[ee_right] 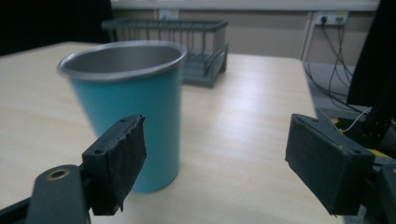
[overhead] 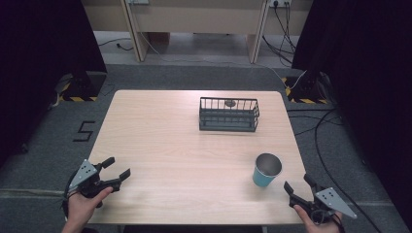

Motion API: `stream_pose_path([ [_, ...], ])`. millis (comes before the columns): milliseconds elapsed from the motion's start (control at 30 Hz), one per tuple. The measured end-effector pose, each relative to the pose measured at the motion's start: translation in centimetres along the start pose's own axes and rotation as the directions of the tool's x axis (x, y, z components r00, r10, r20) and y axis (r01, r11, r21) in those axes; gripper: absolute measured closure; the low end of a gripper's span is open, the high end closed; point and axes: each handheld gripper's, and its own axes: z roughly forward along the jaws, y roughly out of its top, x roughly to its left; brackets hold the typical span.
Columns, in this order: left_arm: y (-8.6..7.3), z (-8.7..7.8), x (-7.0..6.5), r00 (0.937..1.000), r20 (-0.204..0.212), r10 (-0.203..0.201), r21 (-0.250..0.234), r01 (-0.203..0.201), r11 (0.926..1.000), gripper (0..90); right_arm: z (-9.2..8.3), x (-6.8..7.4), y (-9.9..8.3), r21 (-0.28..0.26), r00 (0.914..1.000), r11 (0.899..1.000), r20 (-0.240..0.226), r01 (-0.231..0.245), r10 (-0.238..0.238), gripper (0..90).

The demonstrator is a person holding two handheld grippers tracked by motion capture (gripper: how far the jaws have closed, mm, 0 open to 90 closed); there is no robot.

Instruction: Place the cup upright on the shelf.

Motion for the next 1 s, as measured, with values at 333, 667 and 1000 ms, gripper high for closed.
stream_pose_path([
  [333, 0.0, -0.1, 0.3, 0.9997, -0.026, 0.001, -0.005, -0.001, 1.0000, 15.0, 0.5, 1.5, 0.0, 0.045, 0.9992, 0.998, -0.021, 0.035, -0.035, 18.5],
  [667, 0.0, -0.1, 0.2, 0.9996, -0.027, -0.009, -0.011, 0.009, 0.9999, 15.3, 1.8, 2.6, 0.3, 0.052, 0.9970, 0.998, -0.072, 0.030, -0.026, 17.1],
  [1000, 0.0, -0.1, 0.0, 0.9998, -0.016, -0.011, -0.014, 0.011, 0.9998, 15.6, 3.1, 3.6, 0.5, 0.073, 0.9945, 0.997, -0.100, 0.039, -0.031, 15.6],
])
